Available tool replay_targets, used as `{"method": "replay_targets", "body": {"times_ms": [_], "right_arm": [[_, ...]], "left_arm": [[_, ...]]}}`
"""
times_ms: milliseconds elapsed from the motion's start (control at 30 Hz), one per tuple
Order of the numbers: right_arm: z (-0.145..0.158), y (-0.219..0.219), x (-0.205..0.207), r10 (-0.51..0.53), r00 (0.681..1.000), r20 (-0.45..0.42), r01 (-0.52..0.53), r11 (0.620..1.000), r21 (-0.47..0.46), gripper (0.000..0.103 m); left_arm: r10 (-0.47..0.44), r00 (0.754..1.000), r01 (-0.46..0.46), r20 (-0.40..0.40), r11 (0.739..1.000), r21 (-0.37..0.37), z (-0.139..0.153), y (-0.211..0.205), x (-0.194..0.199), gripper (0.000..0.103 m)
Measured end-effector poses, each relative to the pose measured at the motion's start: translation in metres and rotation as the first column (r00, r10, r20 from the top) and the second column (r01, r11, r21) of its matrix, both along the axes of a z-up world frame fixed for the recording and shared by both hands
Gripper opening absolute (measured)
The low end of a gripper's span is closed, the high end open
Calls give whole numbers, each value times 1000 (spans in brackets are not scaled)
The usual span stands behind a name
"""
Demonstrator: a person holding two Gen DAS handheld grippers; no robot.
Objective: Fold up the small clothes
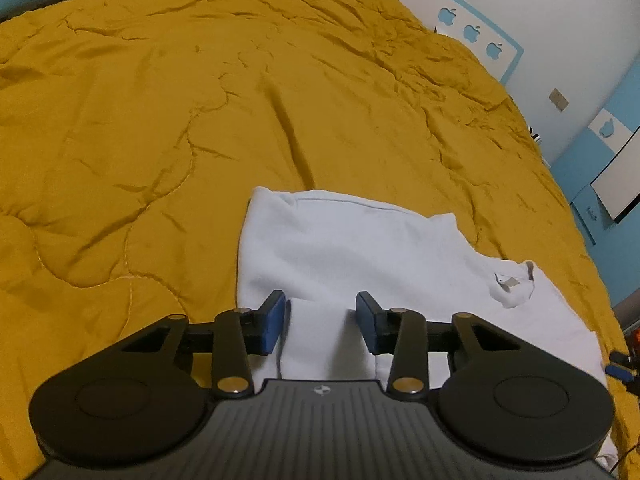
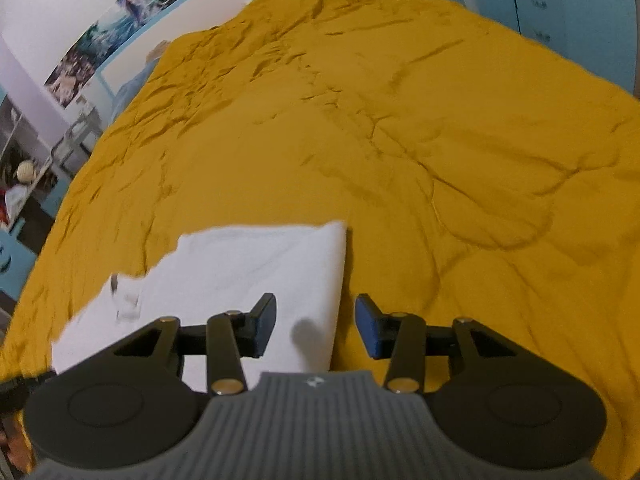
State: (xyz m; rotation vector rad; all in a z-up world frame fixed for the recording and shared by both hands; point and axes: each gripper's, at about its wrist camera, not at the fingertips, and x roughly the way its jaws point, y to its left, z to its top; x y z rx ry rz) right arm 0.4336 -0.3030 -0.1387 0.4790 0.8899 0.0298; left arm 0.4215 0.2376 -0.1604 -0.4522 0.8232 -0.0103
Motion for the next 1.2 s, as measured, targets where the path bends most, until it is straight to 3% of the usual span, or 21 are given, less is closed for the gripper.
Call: {"method": "replay_targets", "body": {"times_ms": [100, 133, 167, 300, 467, 567, 600, 633, 767, 933, 1000, 1133, 1200], "right_arm": [[-17, -12, 25, -36, 999, -18, 37, 996, 82, 38], [-23, -14, 31, -40, 999, -28, 43, 993, 108, 27], [-28, -15, 36, -37, 999, -38, 41, 991, 126, 0], [-26, -13, 45, -23, 1000, -13, 23, 1000, -4, 0], [-33, -12, 46, -19, 999, -43, 18, 999, -32, 0], [-14, -8, 31, 18, 999, -28, -19, 998, -58, 13], [-6, -7, 22, 38, 999, -24, -40, 997, -59, 28], [0, -6, 12, 54, 998, -21, -55, 997, -54, 30], [13, 7, -39, 116, 993, -28, -116, 993, -28, 30], [-2, 23, -86, 144, 987, -75, -148, 988, -43, 29], [-9, 25, -92, 149, 986, -76, -154, 986, -68, 4], [-1, 19, -98, 146, 989, -15, -147, 980, -130, 0], [-10, 9, -98, 138, 990, -36, -140, 986, -95, 0]], "left_arm": [[4, 1000, -4, 9, 1000, -3, -1, 1, -1, 46], [7, 1000, -7, 10, 1000, -7, -1, 2, -1, 46], [8, 1000, -8, 11, 1000, -12, 0, 2, -1, 46], [-11, 1000, 12, 21, 1000, -12, 2, -1, 0, 46], [-17, 1000, 17, 21, 1000, 15, 3, -3, -5, 49], [-29, 999, 28, 33, 999, 22, 12, -2, -16, 53], [-36, 999, 35, 35, 999, 29, 16, -2, -21, 53], [-42, 999, 41, 35, 999, 32, 19, -2, -25, 53], [-47, 998, 45, 30, 998, 42, 27, -2, -43, 53], [-33, 999, 32, 19, 998, 47, 32, -2, -65, 53], [-24, 1000, 23, 16, 999, 43, 34, 0, -73, 53], [-5, 1000, 4, 24, 999, 33, 43, 5, -93, 53], [-4, 1000, 3, 27, 1000, 26, 47, 7, -103, 53]]}}
